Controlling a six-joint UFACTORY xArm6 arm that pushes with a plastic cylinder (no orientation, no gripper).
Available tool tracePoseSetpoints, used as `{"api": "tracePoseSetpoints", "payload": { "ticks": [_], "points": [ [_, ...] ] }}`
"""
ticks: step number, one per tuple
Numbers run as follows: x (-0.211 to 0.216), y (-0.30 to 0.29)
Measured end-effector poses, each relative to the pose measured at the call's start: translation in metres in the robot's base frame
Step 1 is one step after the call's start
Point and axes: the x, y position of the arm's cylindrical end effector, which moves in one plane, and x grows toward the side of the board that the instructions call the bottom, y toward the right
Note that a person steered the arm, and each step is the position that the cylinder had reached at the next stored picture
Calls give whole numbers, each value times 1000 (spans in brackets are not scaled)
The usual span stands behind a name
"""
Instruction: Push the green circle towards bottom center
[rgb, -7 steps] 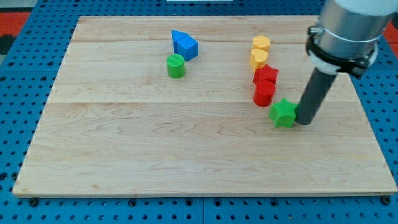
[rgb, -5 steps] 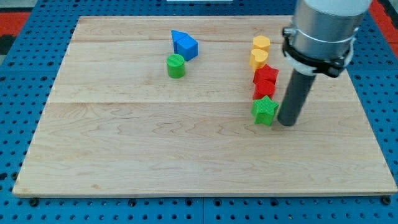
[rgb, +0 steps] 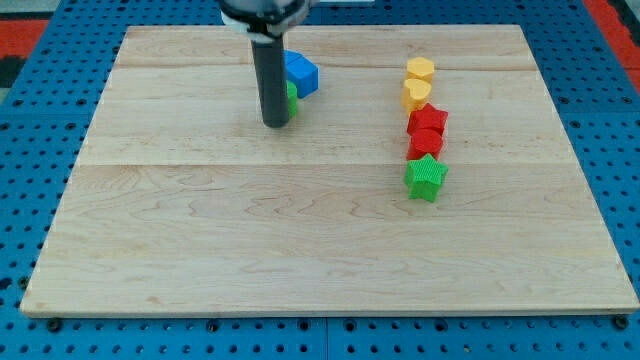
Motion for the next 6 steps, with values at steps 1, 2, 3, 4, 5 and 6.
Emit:
{"api": "tracePoseSetpoints", "payload": {
  "ticks": [1, 2, 3, 4, 5, 6],
  "points": [
    [-18, -12],
    [-43, -29],
    [-59, -31],
    [-103, -31],
    [-128, 0],
    [-108, 24]
  ]
}}
